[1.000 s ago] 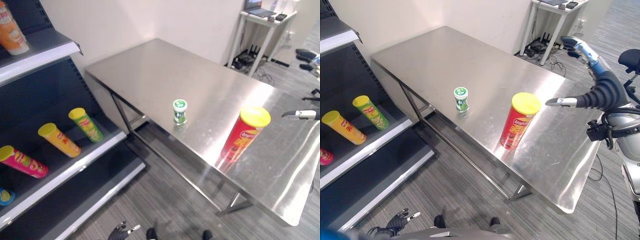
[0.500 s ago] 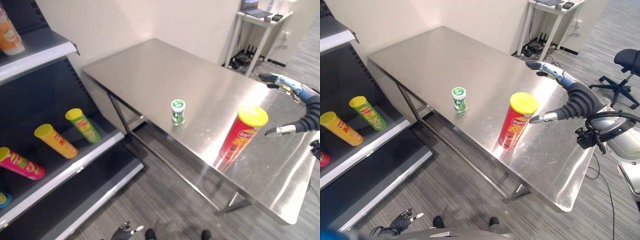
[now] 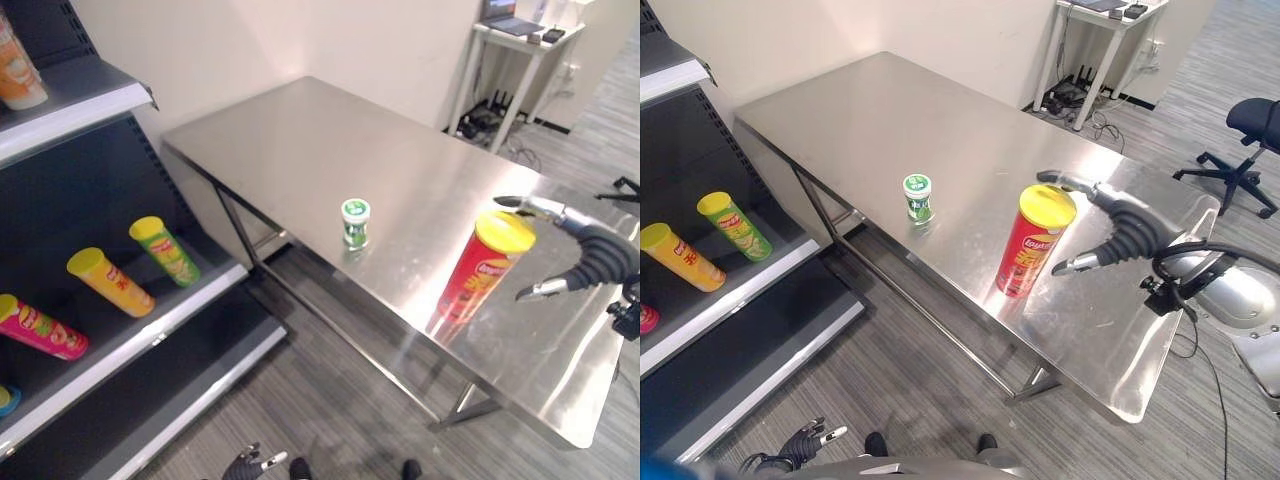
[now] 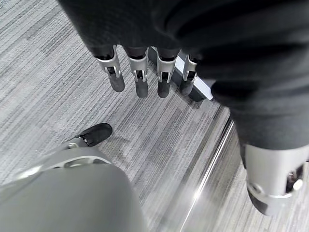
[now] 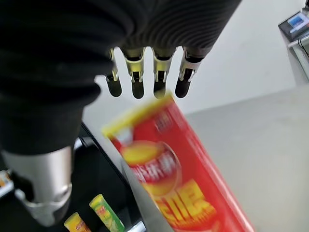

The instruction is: Put the goods on the table back onto the shelves and tidy them up.

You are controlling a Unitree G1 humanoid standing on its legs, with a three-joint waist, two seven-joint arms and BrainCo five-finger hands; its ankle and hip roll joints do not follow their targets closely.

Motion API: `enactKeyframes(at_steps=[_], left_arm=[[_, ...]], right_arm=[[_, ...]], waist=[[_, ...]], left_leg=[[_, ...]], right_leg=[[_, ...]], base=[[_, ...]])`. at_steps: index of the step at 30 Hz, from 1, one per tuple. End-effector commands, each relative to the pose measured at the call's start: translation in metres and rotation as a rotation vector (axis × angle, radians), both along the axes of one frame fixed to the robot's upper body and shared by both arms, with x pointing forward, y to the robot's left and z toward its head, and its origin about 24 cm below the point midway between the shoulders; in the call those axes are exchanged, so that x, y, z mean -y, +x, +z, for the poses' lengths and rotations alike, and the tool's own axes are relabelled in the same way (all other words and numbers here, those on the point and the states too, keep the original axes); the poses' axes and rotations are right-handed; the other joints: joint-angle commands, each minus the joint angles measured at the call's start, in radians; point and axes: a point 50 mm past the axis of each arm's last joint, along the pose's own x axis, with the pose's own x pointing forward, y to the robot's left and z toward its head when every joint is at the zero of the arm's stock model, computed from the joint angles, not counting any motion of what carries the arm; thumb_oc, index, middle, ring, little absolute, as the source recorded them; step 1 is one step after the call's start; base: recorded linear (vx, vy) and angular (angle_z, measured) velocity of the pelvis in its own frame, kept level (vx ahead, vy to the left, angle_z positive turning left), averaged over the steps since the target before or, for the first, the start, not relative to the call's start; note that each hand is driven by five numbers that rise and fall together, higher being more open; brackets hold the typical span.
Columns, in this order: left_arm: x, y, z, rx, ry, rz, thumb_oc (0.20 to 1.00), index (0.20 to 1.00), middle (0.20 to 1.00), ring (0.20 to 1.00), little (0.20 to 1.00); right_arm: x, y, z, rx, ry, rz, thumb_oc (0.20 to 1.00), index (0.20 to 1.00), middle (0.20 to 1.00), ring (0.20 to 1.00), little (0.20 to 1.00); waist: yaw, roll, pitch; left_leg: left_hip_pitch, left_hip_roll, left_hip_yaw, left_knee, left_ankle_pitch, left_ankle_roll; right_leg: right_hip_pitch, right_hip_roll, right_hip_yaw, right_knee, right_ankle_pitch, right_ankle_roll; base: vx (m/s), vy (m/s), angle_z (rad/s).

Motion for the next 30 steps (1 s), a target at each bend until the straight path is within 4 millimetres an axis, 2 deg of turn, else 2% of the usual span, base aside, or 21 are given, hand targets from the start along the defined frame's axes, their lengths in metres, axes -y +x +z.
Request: enactKeyframes(at_steps=[1,13,30], left_arm=[[-0.003,0.028,0.007,0.069,0.032,-0.078,1.0,1.0,1.0,1.0,1.0],[-0.003,0.026,0.007,0.069,0.037,-0.076,1.0,1.0,1.0,1.0,1.0],[-0.002,0.026,0.007,0.076,0.036,-0.063,1.0,1.0,1.0,1.0,1.0]], right_arm=[[-0.01,0.002,0.017,0.087,-0.068,0.04,1.0,1.0,1.0,1.0,1.0],[-0.005,0.014,0.013,0.103,-0.076,-0.006,1.0,1.0,1.0,1.0,1.0],[-0.01,0.017,0.03,0.179,-0.136,0.005,1.0,1.0,1.0,1.0,1.0]], waist=[[0.04,0.001,0.008],[0.056,-0.005,0.007],[0.072,-0.023,0.002]], left_leg=[[0.033,0.096,-0.113,0.006,-0.046,-0.091],[0.033,0.092,-0.122,0.006,-0.048,-0.089],[0.031,0.091,-0.135,0.006,-0.05,-0.089]], right_leg=[[0.026,-0.075,-0.137,0.016,-0.036,0.066],[0.036,-0.077,-0.148,0.016,-0.038,0.065],[0.043,-0.076,-0.157,0.016,-0.04,0.063]], base=[[0.0,0.0,0.0],[0.0,0.0,0.0],[0.0,0.0,0.03]])
